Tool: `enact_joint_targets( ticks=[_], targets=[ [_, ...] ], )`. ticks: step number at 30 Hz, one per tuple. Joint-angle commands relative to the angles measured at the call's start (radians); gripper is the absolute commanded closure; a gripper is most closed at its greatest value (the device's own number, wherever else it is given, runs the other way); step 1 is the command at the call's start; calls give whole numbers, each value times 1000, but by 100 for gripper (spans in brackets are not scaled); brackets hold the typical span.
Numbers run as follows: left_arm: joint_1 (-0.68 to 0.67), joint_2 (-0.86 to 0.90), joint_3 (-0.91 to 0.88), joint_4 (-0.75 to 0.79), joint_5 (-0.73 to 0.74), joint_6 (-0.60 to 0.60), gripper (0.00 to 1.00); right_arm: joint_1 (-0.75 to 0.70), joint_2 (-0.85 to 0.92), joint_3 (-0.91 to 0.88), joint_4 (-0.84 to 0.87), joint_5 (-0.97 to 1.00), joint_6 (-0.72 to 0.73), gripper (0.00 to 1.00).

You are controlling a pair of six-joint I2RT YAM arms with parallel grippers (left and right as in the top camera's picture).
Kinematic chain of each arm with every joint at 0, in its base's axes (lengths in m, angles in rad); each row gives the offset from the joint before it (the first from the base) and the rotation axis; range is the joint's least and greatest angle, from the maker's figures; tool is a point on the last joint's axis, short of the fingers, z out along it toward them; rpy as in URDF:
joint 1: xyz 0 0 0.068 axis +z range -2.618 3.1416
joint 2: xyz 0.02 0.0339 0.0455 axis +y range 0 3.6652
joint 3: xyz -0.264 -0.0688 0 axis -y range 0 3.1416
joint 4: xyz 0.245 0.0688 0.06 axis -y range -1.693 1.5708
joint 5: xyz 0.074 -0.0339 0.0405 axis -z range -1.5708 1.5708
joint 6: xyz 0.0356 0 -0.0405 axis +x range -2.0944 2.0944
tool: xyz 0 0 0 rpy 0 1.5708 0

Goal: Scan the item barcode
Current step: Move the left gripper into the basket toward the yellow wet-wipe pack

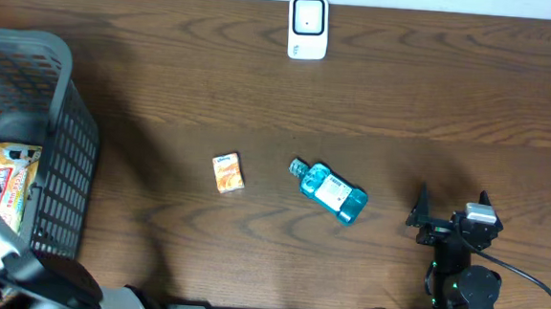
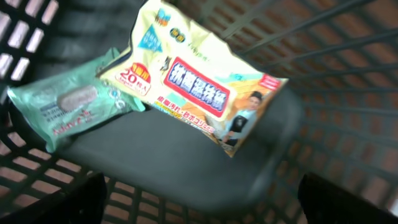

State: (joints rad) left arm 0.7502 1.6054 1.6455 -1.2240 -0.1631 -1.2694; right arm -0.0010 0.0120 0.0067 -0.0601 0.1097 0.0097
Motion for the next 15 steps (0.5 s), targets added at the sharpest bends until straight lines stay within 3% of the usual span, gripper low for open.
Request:
enact_joint_targets(
  ticks=[1,15],
  targets=[
    [2,75,8,-6,-6,-77,2,-7,-5,-1,-3,12,-15,1],
    [2,261,-3,-2,-14,-106,2,-7,-5,-1,-3,12,-15,1]
  ],
)
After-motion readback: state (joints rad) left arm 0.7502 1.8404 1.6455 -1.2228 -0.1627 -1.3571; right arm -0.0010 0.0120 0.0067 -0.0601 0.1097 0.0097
